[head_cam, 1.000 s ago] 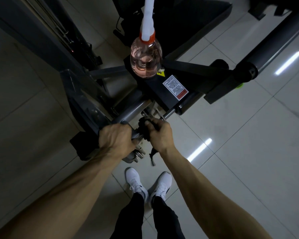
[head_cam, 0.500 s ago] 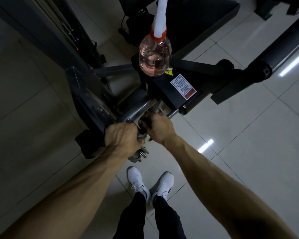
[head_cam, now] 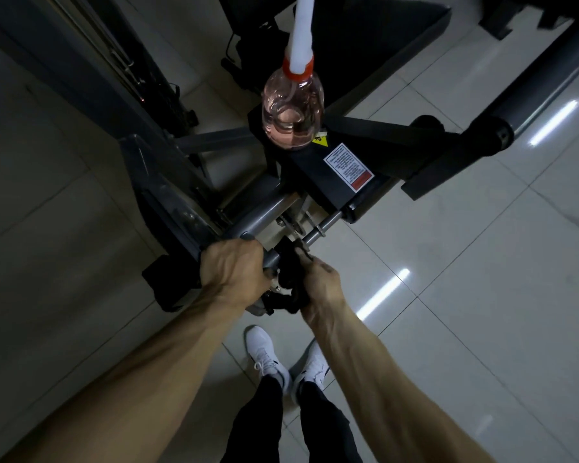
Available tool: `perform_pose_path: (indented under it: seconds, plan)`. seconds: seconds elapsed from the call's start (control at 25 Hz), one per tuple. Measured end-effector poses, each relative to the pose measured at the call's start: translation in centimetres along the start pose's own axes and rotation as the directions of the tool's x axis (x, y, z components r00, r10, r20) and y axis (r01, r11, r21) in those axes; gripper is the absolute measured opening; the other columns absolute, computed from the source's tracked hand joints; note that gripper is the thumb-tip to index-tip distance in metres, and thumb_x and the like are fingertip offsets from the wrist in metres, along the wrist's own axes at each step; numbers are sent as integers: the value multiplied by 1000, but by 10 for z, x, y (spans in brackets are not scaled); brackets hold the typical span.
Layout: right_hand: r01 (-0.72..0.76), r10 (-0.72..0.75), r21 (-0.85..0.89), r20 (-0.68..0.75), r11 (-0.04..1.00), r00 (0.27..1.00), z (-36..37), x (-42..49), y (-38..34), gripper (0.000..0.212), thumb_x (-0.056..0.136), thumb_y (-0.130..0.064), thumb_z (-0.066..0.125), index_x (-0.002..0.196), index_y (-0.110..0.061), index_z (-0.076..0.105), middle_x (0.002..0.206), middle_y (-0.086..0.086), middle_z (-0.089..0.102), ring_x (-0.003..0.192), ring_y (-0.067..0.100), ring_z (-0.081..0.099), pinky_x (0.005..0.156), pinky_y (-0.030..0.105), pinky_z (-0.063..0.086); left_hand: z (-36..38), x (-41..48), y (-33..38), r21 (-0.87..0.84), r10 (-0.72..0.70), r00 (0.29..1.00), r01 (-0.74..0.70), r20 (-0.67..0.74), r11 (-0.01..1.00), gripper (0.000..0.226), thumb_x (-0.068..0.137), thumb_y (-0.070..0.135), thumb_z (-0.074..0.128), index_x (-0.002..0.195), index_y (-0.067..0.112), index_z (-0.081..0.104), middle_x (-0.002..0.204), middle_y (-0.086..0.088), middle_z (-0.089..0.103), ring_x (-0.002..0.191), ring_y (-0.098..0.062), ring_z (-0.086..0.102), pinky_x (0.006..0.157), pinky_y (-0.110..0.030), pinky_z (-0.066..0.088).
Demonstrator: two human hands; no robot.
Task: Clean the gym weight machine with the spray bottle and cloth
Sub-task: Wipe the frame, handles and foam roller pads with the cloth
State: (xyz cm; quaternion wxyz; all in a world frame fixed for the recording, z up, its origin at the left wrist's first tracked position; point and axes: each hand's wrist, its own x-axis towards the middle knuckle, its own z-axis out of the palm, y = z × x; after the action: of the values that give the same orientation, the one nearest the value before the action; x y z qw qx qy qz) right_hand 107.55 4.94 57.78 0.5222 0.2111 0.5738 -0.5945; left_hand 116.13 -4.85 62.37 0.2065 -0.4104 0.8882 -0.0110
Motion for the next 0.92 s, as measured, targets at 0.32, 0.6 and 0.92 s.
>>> perform_pose_path:
  seconds: [0.32, 0.6, 0.92]
  plan:
    - [93, -84, 181, -58, 979, 995, 21, -24, 25, 19, 105, -12, 56, 107, -5, 74, 91, 18, 75, 78, 28, 70, 71, 36, 59, 0, 1, 3, 80, -24, 999, 21, 36, 997, 37, 76, 53, 74, 91, 22, 64, 75, 1, 66, 68, -19, 64, 52, -27, 36]
    - [96, -94, 194, -21, 976, 995, 20, -29, 17, 20, 103, -3, 56, 109, -8, 74, 95, 14, 78, 83, 27, 74, 74, 38, 62, 1, 0, 2, 50, -8, 1000, 7, 23, 999, 33, 78, 54, 71, 88, 23, 66, 76, 2, 66, 64, -18, 55, 53, -27, 34]
    - [692, -631, -680, 652, -241, 420, -11, 7, 17, 39, 99, -25, 56, 137, -27, 63, 139, -7, 65, 145, 19, 46, 94, 36, 55, 2, 0, 2, 32, 4, 1000, -3, -19, 999, 38, 82, 61, 69, 90, 23, 68, 83, 1, 71, 79, -19, 69, 58, -29, 36]
